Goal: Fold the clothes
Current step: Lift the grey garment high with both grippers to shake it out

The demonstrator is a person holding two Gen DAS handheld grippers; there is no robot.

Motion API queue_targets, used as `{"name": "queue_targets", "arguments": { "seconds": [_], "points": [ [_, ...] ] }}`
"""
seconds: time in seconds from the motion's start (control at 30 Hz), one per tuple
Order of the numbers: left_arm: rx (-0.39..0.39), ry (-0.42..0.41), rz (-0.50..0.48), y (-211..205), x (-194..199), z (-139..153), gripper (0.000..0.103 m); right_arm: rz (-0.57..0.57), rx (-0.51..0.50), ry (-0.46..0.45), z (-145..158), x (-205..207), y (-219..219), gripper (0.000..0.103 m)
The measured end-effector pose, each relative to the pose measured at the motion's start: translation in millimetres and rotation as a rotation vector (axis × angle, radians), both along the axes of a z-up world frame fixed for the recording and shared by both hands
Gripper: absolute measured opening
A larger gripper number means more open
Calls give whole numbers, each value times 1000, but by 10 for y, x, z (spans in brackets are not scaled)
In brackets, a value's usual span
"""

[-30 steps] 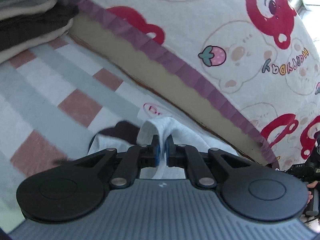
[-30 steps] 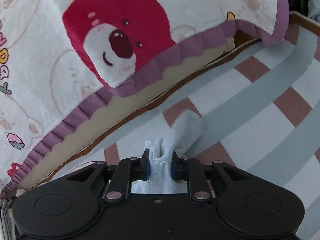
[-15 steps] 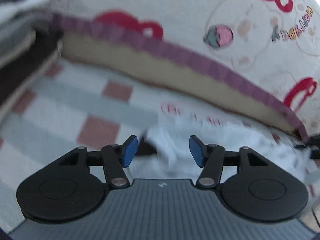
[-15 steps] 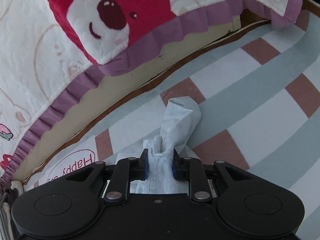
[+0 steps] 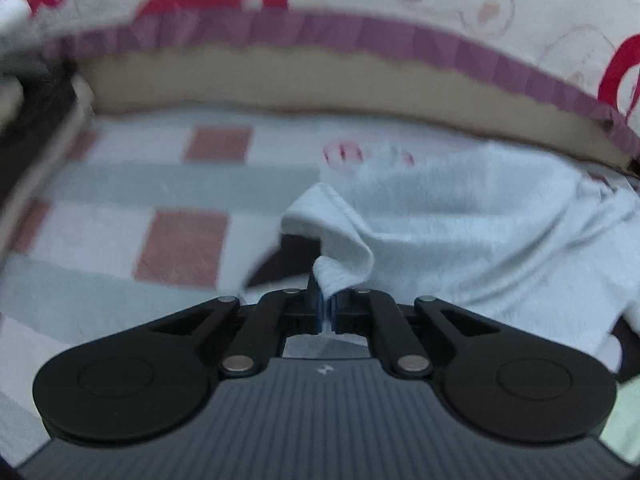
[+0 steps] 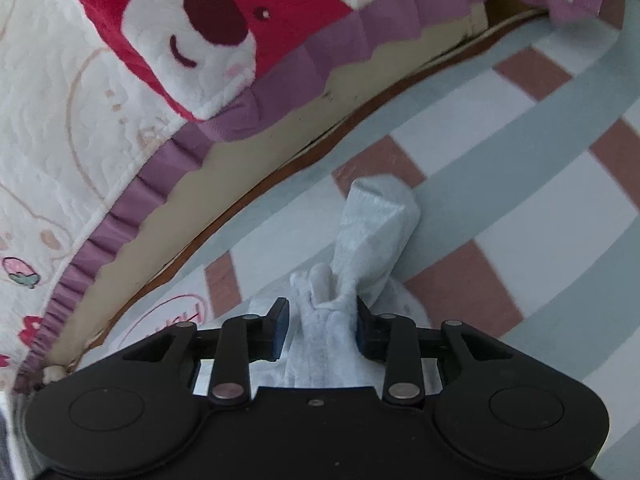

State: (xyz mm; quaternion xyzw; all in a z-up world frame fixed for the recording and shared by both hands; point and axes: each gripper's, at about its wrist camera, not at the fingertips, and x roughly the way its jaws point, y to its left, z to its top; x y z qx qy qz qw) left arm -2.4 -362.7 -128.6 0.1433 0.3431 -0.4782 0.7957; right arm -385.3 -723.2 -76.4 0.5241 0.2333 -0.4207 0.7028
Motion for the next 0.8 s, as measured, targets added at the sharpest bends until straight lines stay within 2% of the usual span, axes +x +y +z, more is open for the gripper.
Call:
{"name": "queue_targets", "arguments": {
  "seconds": [0.03,0.07,0.1,0.23,0.33,0.43,0.53,0.67,0.73,0.8],
  "points": [
    [-39,-25,5,49,-27,94,3,5,0,-11,-2,3,1,38],
    [-79,-50,11,99,-55,189,3,14,-25,-20,25,13,14,31],
    [-118,-74,16,148,-82,283,3,27,-64,-35,71,25,32,16],
    [-242,-103,89,378,-69,601,3,49,-271,-138,386,10,159,13],
    [-316,-111,151,571,-15,873,3,69,-412,-168,591,-11,296,12],
    [-392,-115,200,757,44,1192,3,118,-437,-195,831,-40,394,11],
    [-423,-166,205,954,35,1524,3,171,-510,-267,1327,-161,570,11],
    [-472,-242,213,1244,9,2038,3,264,-703,-223,2178,-259,844,11],
    [-527,-243,220,1408,17,2324,3,297,-784,-186,2524,-300,949,10],
    [-575,-283,217,1552,-40,2602,3,325,-856,-152,2841,-344,1052,10]
  ]
}}
